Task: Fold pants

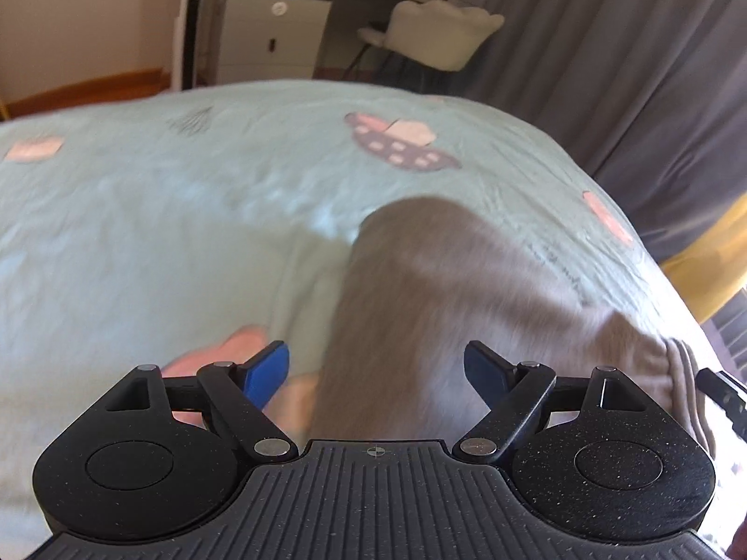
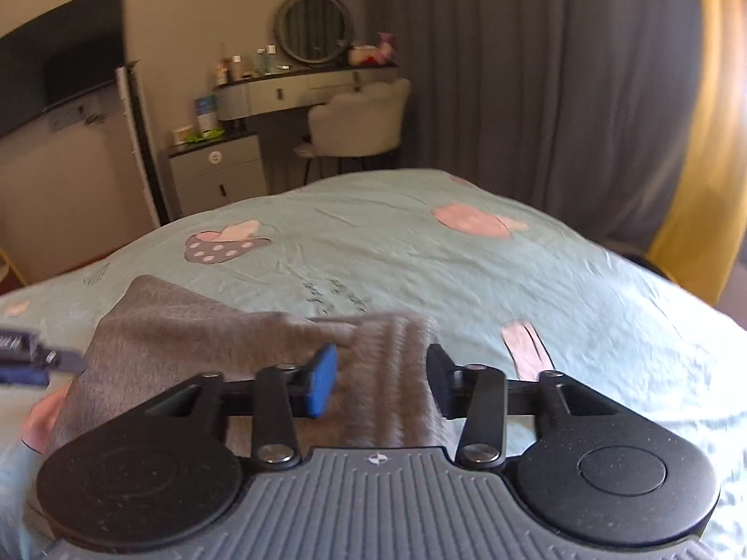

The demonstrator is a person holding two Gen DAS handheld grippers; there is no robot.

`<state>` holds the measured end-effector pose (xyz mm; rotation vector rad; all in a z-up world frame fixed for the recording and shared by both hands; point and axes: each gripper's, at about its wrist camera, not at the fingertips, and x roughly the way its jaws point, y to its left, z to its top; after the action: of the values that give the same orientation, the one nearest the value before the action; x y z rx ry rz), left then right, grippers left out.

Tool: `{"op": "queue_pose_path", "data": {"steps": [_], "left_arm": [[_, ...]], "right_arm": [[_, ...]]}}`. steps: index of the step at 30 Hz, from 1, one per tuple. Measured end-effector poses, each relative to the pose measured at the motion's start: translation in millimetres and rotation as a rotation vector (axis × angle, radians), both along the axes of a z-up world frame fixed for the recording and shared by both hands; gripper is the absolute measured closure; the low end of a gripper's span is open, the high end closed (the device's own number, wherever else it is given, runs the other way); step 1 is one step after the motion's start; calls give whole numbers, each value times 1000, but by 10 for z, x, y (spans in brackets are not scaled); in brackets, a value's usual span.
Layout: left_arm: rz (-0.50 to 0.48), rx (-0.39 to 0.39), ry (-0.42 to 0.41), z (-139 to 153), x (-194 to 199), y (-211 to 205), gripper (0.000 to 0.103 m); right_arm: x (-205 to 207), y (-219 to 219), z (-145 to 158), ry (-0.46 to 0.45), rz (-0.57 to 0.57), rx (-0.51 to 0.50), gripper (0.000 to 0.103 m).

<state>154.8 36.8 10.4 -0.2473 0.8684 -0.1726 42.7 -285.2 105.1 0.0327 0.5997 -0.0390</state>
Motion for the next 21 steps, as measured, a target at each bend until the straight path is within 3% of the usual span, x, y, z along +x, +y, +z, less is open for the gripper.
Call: {"op": "queue_pose_path", "data": {"steps": [6, 10, 15, 21], "left_arm": [[-61, 128, -29, -83, 376, -416, 12], [-115, 227, -25, -282, 507, -529, 6], [-105, 180, 5, -342, 486, -421, 4], [-182, 108, 63, -296, 28, -206, 9]], "right_arm": [[406, 361, -209, 69, 114, -76, 63], [568, 235, -564, 120, 103, -81, 70], [410, 273, -505, 92, 121, -103, 70], [-137, 1, -325, 109, 87, 140, 65]]}}
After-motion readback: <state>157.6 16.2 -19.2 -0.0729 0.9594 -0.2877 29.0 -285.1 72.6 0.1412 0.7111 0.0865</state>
